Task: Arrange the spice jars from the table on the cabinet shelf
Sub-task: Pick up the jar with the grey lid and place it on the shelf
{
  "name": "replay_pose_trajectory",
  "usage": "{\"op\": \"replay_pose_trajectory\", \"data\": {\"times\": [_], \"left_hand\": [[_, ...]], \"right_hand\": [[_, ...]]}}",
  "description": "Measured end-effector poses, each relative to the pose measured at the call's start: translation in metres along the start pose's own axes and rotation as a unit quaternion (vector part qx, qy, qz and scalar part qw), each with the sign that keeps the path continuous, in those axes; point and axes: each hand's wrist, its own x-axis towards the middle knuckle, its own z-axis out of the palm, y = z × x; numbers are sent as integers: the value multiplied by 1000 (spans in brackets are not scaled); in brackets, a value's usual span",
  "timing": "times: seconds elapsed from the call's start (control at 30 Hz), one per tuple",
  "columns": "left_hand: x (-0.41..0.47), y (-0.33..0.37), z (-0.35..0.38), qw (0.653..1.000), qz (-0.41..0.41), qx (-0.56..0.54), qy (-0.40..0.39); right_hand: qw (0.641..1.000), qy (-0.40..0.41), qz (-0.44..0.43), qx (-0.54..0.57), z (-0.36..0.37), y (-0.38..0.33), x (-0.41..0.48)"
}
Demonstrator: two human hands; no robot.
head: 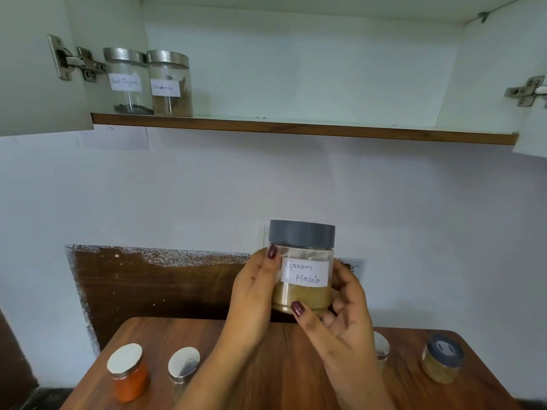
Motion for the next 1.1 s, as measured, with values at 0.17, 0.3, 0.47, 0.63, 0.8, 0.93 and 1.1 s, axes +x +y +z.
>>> {"op": "replay_pose_trajectory", "data": {"times": [0.17, 0.3, 0.47, 0.63, 0.8, 0.93, 1.1], "left_hand": [[-3, 3, -4, 993, -74, -87, -16], [-4, -2, -7, 989, -83, -112, -39], [-4, -6, -7, 988, -87, -118, -48], [2, 1, -12, 994, -70, -72, -43], [27, 23, -29, 1000, 6, 17, -6], [52, 46, -43, 993, 98, 20, 64], [85, 88, -65, 960, 206, 85, 170]], "right_hand": [[999, -4, 2, 46, 1, 0, -3], [999, -3, -2, 46, 3, 3, -6], [999, -1, -17, 32, 5, 5, -5], [999, 4, -20, 29, 10, 5, 2], [999, -2, -50, -3, 26, -7, 24], [994, -11, -96, -45, 47, -24, 54], [978, -26, -172, -116, 79, -45, 99]]}}
